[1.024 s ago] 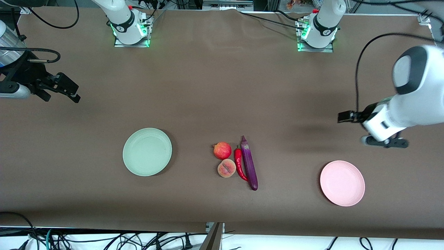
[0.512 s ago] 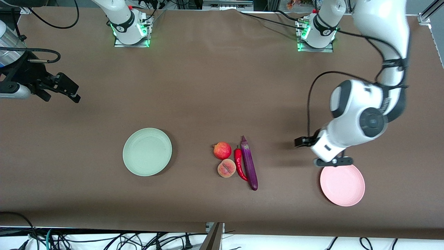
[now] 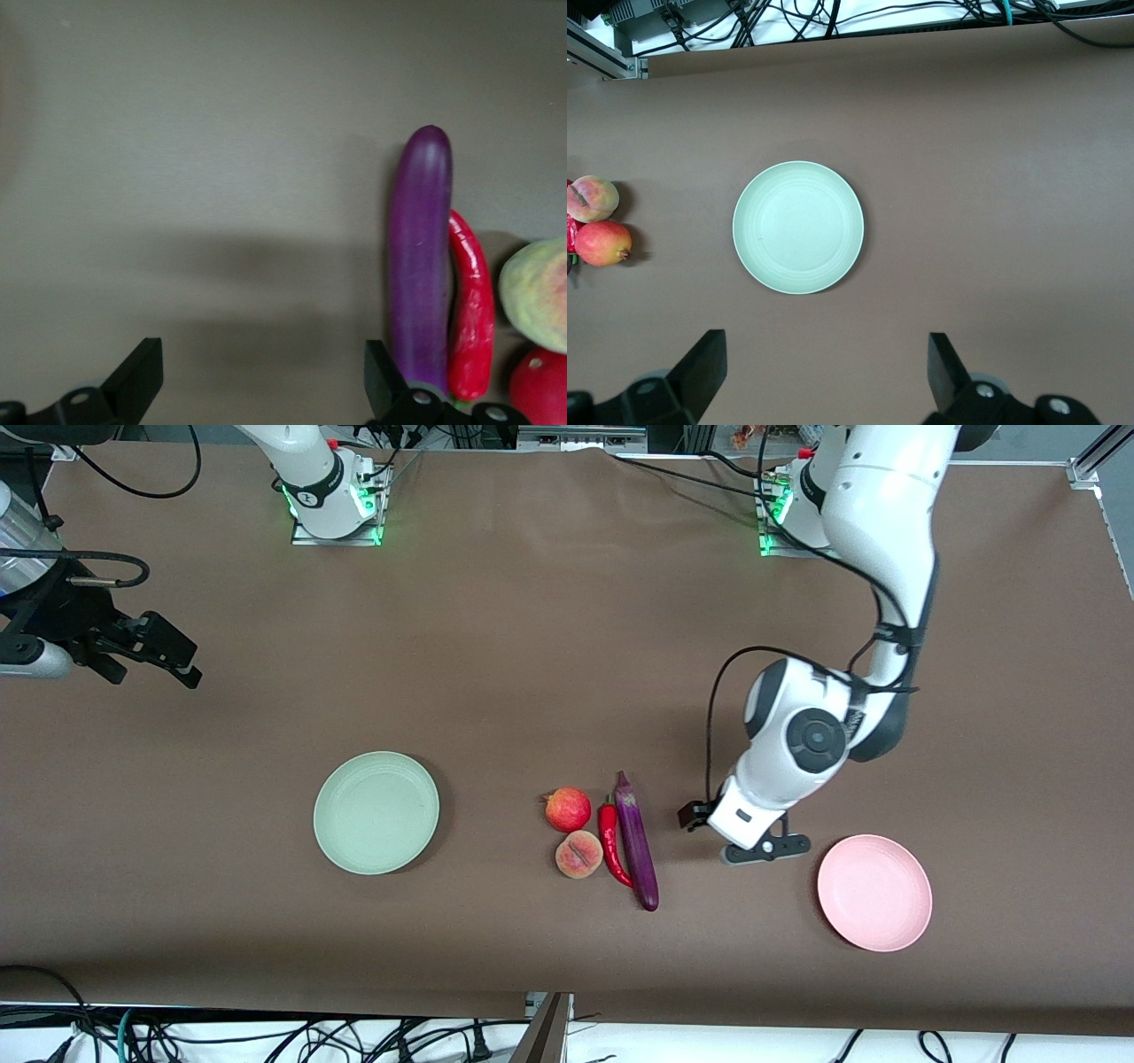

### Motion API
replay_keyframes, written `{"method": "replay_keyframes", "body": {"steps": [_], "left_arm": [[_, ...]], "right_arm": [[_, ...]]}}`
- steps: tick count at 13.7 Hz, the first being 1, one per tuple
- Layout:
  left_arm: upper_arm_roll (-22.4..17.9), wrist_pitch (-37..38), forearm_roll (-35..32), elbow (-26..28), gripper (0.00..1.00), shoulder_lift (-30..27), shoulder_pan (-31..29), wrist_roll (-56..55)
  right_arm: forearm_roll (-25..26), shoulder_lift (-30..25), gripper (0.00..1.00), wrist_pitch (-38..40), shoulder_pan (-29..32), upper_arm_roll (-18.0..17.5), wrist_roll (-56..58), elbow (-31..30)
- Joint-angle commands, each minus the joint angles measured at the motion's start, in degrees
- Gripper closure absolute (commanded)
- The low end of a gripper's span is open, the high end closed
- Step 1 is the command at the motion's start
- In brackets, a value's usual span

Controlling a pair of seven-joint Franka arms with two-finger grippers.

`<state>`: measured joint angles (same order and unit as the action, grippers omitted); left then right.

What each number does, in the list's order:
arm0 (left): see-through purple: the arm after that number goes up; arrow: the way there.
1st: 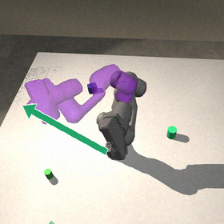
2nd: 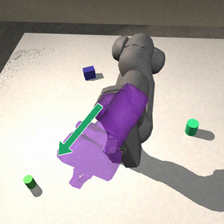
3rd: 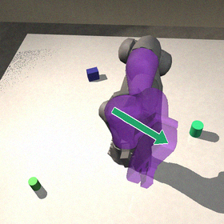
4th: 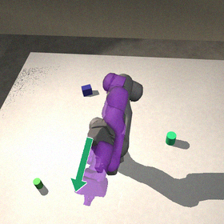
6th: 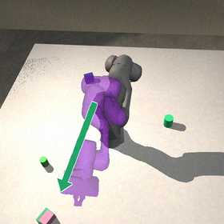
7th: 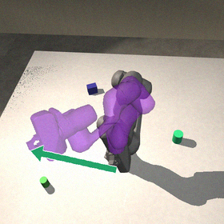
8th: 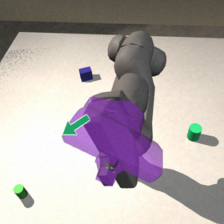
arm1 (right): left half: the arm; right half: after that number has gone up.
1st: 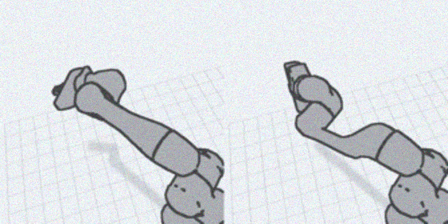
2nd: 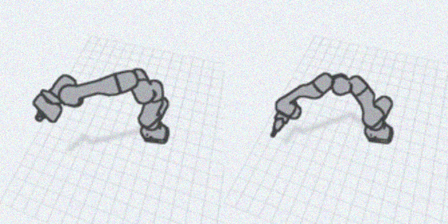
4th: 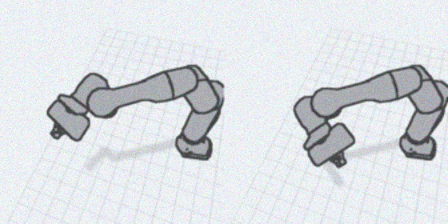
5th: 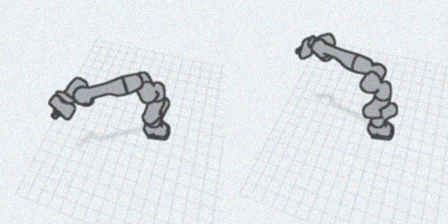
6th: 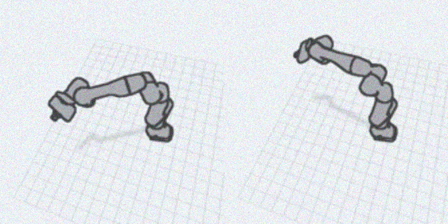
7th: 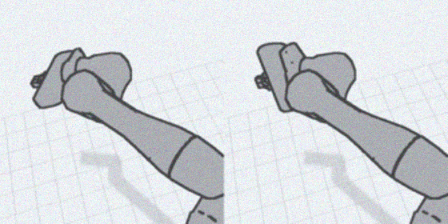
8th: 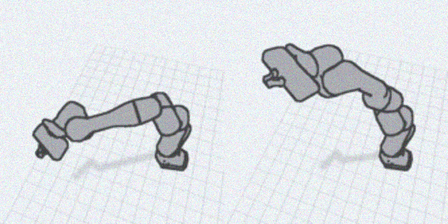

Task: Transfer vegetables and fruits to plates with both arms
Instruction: 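Reach the left gripper down over the purple eggplant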

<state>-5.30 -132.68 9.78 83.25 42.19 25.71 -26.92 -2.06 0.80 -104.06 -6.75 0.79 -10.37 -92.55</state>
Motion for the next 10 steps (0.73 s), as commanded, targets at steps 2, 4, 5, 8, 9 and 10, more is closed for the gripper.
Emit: {"method": "replay_keyframes", "body": {"steps": [2,4,5,8,9,10], "left_arm": [[-0.9,-4.3,1.2,-2.5,0.00,3.4,2.8,-4.2],[-0.9,-5.2,1.1,-5.5,0.00,6.0,4.6,-8.3],[-0.9,-5.3,0.9,-7.6,0.00,7.5,5.7,-10.2],[-1.3,-5.5,0.3,-10.9,0.00,11.0,7.0,-11.5],[-1.3,-6.6,0.3,-11.1,0.00,11.4,7.0,-11.5],[-1.3,-7.8,0.2,-11.0,0.00,11.8,7.2,-11.5]], "right_arm": [[-0.9,-0.3,0.00,0.6,0.4,-0.4,0.2,0.0],[-0.9,-0.2,0.00,0.5,0.5,-0.2,0.5,0.1],[-0.9,-0.3,0.00,0.6,0.5,-0.2,0.5,0.1],[-0.9,-0.3,0.00,0.5,0.3,-0.5,0.1,0.1],[-0.9,-0.3,0.00,0.6,0.3,-0.6,-0.1,0.1],[-0.9,-0.3,0.00,0.6,0.3,-0.6,-0.1,0.1]]}}
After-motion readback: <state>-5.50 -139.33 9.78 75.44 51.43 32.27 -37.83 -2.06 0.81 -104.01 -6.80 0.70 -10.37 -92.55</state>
